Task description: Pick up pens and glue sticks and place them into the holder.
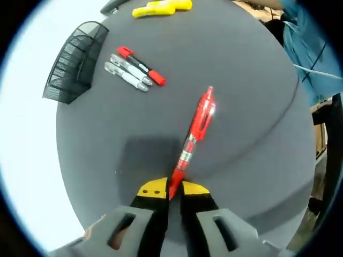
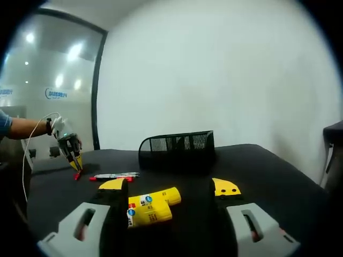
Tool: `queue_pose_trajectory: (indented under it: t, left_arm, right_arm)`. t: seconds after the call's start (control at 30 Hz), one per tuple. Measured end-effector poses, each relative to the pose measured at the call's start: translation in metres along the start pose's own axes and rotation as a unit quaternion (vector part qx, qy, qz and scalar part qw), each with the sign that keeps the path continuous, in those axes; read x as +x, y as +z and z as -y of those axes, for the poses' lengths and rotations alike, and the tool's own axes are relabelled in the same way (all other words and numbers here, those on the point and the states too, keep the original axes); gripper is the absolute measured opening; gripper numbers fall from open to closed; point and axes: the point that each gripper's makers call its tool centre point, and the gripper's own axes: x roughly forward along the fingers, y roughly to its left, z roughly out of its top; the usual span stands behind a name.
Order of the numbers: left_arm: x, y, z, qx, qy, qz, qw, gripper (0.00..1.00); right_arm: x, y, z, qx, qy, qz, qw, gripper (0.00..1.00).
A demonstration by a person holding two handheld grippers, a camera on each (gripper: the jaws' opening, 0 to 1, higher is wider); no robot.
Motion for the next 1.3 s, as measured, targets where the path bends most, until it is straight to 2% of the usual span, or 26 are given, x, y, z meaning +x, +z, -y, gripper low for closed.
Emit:
queue_pose_trajectory:
  t: [0.07, 0.13, 0.47, 0.63, 0.77, 0.9, 0.93, 0.97, 1.0, 1.03, 1.13, 1.23, 1.3]
  left_arm:
    - [-0.004, 0.004, 0.000, -0.003, 0.000, 0.009, 1.0000, 0.05]
    - [-0.010, 0.012, -0.001, -0.014, 0.009, 0.031, 0.9994, 0.04]
    - [-0.030, 0.033, 0.004, -0.030, 0.019, 0.082, 0.9960, 0.04]
    - [-0.043, 0.051, 0.003, -0.030, 0.025, 0.111, 0.9930, 0.04]
    - [-0.057, 0.073, -0.001, -0.030, 0.037, 0.152, 0.9872, 0.04]
    - [-0.069, 0.092, -0.004, -0.035, 0.046, 0.195, 0.9792, 0.03]
    - [-0.073, 0.099, -0.006, -0.039, 0.049, 0.213, 0.9750, 0.00]
    - [-0.074, 0.095, -0.006, -0.058, 0.055, 0.206, 0.9752, 0.00]
    - [-0.078, 0.105, -0.006, -0.047, 0.053, 0.232, 0.9702, 0.00]
    - [-0.080, 0.108, -0.006, -0.049, 0.053, 0.239, 0.9684, 0.00]
    - [-0.075, 0.113, -0.004, -0.045, 0.051, 0.235, 0.9695, 0.00]
    - [-0.066, 0.107, -0.002, -0.050, 0.049, 0.221, 0.9728, 0.00]
    - [-0.062, 0.101, -0.001, -0.066, 0.043, 0.219, 0.9726, 0.00]
  right_arm:
    - [0.000, 0.000, 0.000, 0.001, 0.000, 0.001, 1.0000, 0.57]
    - [0.000, 0.000, -0.001, 0.000, 0.001, 0.000, 1.0000, 0.57]
    - [0.000, 0.001, -0.002, -0.002, 0.007, 0.001, 1.0000, 0.57]
    - [0.000, 0.003, -0.011, -0.011, 0.025, 0.003, 0.9996, 0.56]
    - [0.000, 0.000, -0.016, -0.022, 0.027, -0.003, 0.9994, 0.55]
    - [-0.001, 0.002, -0.015, -0.015, 0.026, 0.001, 0.9995, 0.55]
    - [-0.001, 0.003, -0.016, -0.013, 0.028, 0.004, 0.9995, 0.55]
    - [-0.002, 0.004, -0.018, -0.013, 0.032, 0.005, 0.9994, 0.55]
    - [-0.002, 0.003, -0.020, -0.016, 0.035, 0.004, 0.9992, 0.55]
    - [-0.001, 0.002, -0.022, -0.022, 0.038, 0.002, 0.9991, 0.55]
    - [-0.001, -0.001, -0.024, -0.034, 0.039, -0.004, 0.9987, 0.55]
    - [-0.001, -0.001, -0.023, -0.029, 0.038, -0.004, 0.9988, 0.54]
    - [-0.002, 0.000, -0.022, -0.024, 0.037, -0.002, 0.9990, 0.54]
